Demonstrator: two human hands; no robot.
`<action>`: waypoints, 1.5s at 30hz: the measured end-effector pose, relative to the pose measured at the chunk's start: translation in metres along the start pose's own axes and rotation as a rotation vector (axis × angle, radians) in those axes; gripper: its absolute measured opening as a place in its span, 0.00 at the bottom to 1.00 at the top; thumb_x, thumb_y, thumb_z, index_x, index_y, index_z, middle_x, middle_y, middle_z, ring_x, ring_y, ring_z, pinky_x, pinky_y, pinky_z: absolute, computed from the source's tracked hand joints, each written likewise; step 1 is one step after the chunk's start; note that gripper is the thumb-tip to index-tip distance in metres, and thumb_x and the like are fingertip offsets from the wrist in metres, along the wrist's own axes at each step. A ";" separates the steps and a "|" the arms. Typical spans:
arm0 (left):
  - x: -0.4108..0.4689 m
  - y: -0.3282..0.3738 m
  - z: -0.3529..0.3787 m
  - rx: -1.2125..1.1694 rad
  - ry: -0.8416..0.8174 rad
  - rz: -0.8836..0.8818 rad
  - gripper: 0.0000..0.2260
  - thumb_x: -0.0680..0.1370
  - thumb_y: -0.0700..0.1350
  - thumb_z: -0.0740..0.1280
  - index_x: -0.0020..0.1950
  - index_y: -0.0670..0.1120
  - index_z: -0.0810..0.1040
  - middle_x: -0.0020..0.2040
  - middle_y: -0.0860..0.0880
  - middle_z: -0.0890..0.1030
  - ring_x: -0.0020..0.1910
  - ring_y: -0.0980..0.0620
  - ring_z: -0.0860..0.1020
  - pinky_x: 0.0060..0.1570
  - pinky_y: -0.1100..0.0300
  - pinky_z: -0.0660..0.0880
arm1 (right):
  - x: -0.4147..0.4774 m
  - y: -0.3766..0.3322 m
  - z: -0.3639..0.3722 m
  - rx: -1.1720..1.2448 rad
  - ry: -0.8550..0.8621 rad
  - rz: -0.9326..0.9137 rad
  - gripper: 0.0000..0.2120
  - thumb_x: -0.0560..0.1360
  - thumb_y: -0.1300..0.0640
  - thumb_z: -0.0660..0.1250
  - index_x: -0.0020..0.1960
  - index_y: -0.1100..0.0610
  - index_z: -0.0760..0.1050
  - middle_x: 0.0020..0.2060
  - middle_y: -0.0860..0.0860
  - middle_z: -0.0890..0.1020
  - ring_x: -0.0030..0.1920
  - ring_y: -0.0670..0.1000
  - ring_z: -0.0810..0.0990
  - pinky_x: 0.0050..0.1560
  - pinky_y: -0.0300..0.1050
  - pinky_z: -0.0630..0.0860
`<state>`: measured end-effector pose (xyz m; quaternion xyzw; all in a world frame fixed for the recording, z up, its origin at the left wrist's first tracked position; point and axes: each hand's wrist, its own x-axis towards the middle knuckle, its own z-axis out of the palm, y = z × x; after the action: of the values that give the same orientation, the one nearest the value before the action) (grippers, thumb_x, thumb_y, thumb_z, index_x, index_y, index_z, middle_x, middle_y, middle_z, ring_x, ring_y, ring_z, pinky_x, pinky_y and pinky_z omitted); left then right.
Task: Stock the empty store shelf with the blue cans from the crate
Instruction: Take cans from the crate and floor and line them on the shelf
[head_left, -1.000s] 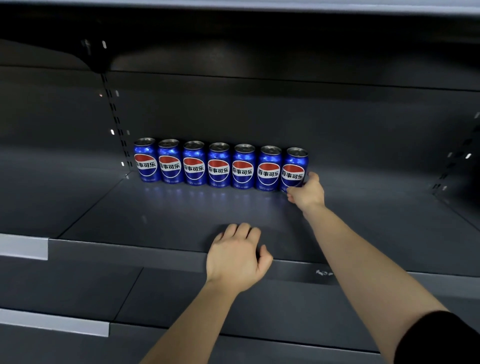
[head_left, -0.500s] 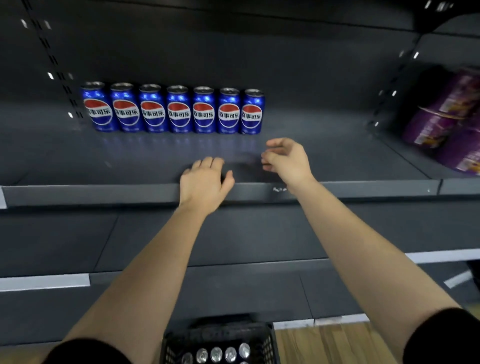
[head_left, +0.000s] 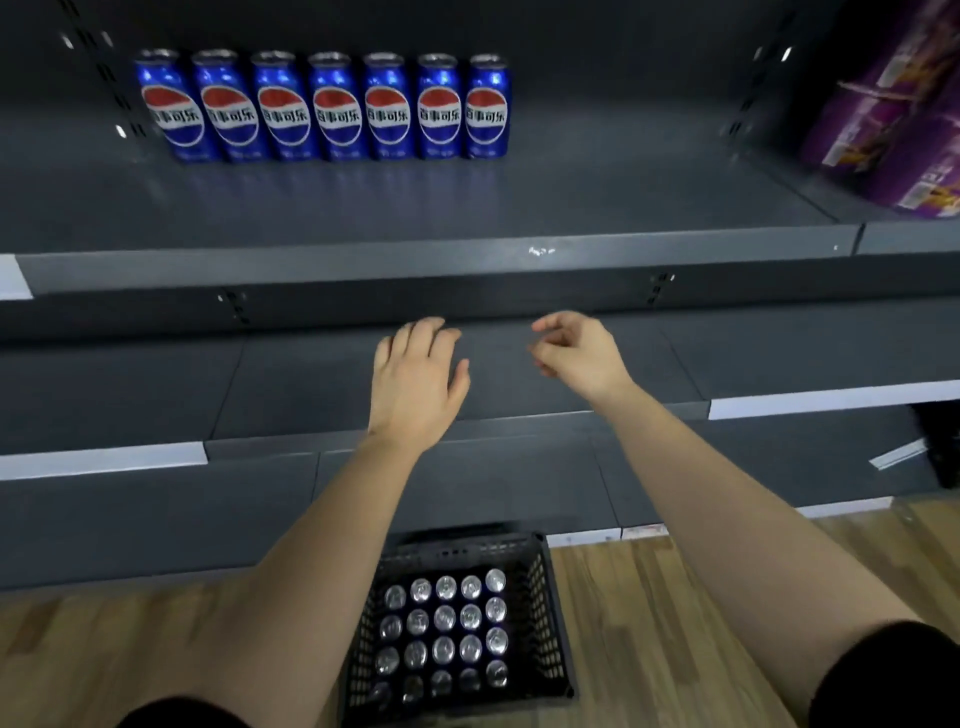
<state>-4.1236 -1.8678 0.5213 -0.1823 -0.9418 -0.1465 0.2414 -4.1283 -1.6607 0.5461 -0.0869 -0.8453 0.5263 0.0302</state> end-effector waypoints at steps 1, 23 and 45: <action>-0.013 0.000 0.008 0.008 -0.043 -0.019 0.14 0.77 0.47 0.64 0.61 0.44 0.76 0.61 0.45 0.76 0.60 0.43 0.74 0.61 0.49 0.64 | -0.005 0.016 0.004 -0.032 -0.030 0.031 0.08 0.72 0.61 0.70 0.46 0.49 0.77 0.37 0.52 0.82 0.37 0.50 0.80 0.47 0.47 0.79; -0.338 -0.037 0.329 0.016 -0.512 -0.209 0.16 0.74 0.53 0.56 0.53 0.48 0.79 0.51 0.48 0.79 0.46 0.44 0.79 0.52 0.48 0.73 | -0.102 0.485 0.183 -0.245 -0.371 0.516 0.23 0.73 0.62 0.70 0.67 0.55 0.74 0.59 0.52 0.80 0.56 0.51 0.79 0.48 0.34 0.68; -0.466 -0.104 0.561 -0.035 -0.455 -0.229 0.19 0.76 0.54 0.55 0.58 0.47 0.77 0.58 0.49 0.77 0.52 0.46 0.77 0.58 0.48 0.67 | -0.045 0.735 0.330 -0.034 -0.235 0.597 0.38 0.69 0.54 0.77 0.75 0.51 0.63 0.70 0.52 0.70 0.67 0.53 0.71 0.67 0.50 0.71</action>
<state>-4.0109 -1.8838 -0.2065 -0.1071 -0.9837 -0.1445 0.0019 -4.0463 -1.6441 -0.2570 -0.2702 -0.7889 0.5041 -0.2247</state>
